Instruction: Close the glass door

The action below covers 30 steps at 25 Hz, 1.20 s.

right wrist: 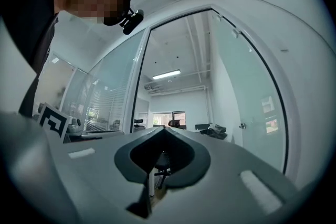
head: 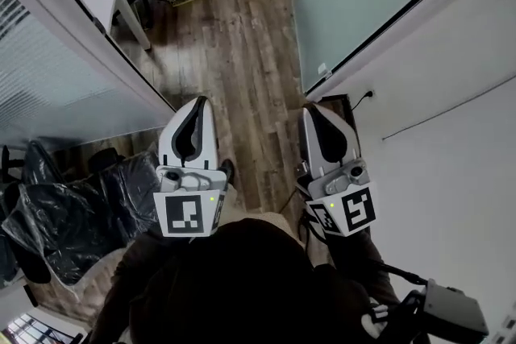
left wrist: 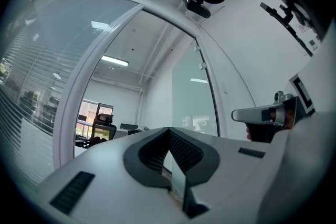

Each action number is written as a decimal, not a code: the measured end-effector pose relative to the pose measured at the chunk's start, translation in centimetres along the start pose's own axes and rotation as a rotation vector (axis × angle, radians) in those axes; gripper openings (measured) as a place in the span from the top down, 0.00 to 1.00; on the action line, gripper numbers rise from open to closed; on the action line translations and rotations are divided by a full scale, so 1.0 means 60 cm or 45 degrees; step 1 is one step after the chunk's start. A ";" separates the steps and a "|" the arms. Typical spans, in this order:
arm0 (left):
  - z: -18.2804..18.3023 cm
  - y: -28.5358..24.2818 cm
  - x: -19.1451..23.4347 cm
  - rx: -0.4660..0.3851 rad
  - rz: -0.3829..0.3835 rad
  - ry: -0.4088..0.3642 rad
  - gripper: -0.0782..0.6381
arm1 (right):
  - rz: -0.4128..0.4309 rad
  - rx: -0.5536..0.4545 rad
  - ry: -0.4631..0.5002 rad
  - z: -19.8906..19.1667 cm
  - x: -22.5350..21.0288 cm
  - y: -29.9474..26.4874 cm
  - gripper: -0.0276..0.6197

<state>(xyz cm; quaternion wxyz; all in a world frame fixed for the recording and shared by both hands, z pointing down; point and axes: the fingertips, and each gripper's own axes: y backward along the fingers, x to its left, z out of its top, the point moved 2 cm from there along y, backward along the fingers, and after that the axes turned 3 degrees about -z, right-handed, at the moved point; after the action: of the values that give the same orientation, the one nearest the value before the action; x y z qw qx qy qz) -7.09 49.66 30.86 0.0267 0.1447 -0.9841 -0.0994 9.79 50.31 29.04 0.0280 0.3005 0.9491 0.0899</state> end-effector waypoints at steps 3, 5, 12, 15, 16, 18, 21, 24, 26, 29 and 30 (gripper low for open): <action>-0.001 -0.083 0.044 0.001 -0.006 -0.004 0.90 | -0.001 -0.013 0.021 0.009 -0.034 -0.088 0.96; -0.019 -0.131 0.058 0.034 -0.021 -0.016 0.90 | -0.003 -0.018 0.040 0.006 -0.063 -0.134 0.96; -0.067 -0.317 0.071 0.044 -0.084 -0.020 0.90 | -0.045 -0.016 0.033 -0.031 -0.189 -0.259 0.96; -0.098 -0.425 0.073 0.050 -0.090 -0.024 0.90 | -0.071 -0.040 0.023 -0.051 -0.279 -0.324 0.96; -0.113 -0.463 0.077 0.057 -0.085 -0.020 0.90 | -0.074 -0.042 0.022 -0.061 -0.309 -0.348 0.96; -0.139 -0.539 0.085 0.062 -0.080 -0.021 0.90 | -0.072 -0.043 0.024 -0.082 -0.364 -0.399 0.96; -0.152 -0.645 0.097 0.069 -0.075 -0.030 0.90 | -0.061 -0.038 0.013 -0.095 -0.436 -0.470 0.96; -0.143 -0.742 0.103 0.050 -0.071 -0.038 0.90 | -0.050 -0.026 0.006 -0.091 -0.505 -0.538 0.96; -0.158 -0.793 0.106 0.047 -0.081 -0.052 0.90 | -0.050 -0.033 -0.002 -0.103 -0.543 -0.577 0.96; -0.185 -0.863 0.118 0.049 -0.079 -0.060 0.90 | -0.040 -0.030 -0.001 -0.127 -0.592 -0.629 0.96; -0.186 -0.891 0.123 0.046 -0.073 -0.053 0.90 | -0.042 -0.024 -0.002 -0.129 -0.611 -0.649 0.96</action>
<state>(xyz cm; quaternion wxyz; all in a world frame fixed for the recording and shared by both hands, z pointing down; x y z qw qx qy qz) 1.70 -4.74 31.09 0.0007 0.1714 -0.9815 -0.0854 16.91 -3.25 29.33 0.0331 0.2845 0.9530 0.0983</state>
